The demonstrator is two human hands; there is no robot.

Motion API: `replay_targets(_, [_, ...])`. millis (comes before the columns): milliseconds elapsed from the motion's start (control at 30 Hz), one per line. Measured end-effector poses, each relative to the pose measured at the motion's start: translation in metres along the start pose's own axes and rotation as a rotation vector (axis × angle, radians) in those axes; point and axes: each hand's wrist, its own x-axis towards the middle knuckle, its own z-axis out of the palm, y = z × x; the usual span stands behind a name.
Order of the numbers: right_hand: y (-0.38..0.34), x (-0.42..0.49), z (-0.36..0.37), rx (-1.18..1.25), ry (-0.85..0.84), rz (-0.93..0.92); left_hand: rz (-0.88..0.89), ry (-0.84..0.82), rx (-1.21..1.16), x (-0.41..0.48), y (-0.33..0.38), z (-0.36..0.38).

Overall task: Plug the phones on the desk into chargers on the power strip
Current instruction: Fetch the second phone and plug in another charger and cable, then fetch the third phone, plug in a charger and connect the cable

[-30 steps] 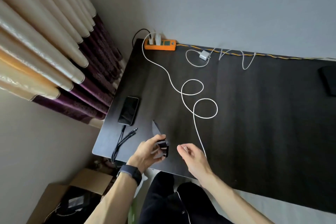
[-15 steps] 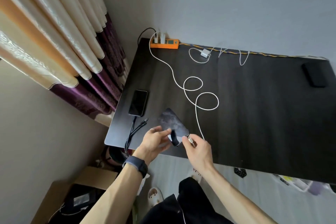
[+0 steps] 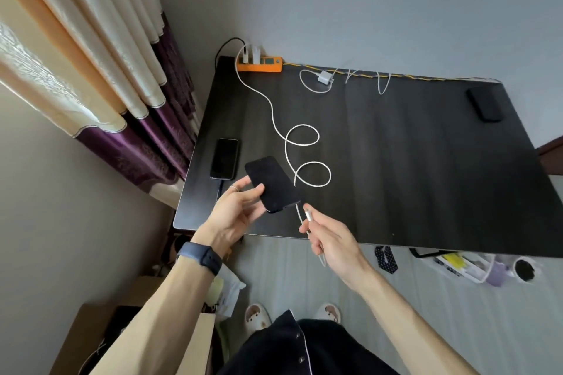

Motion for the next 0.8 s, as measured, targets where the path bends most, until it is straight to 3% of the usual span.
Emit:
replay_targets(167, [-0.009,-0.017,0.001,-0.064,0.042,-0.152,0.069,-0.098,-0.045,-0.016,0.005,0.013])
replay_targets(567, [-0.008,-0.031,-0.018,0.015,0.217,-0.205,0.064,-0.098,-0.149,-0.026,-0.024,0.047])
replay_targets(800, [0.003,-0.032,-0.025,-0.119,0.255,-0.239,0.037,-0.062,-0.17,-0.024,-0.036,0.062])
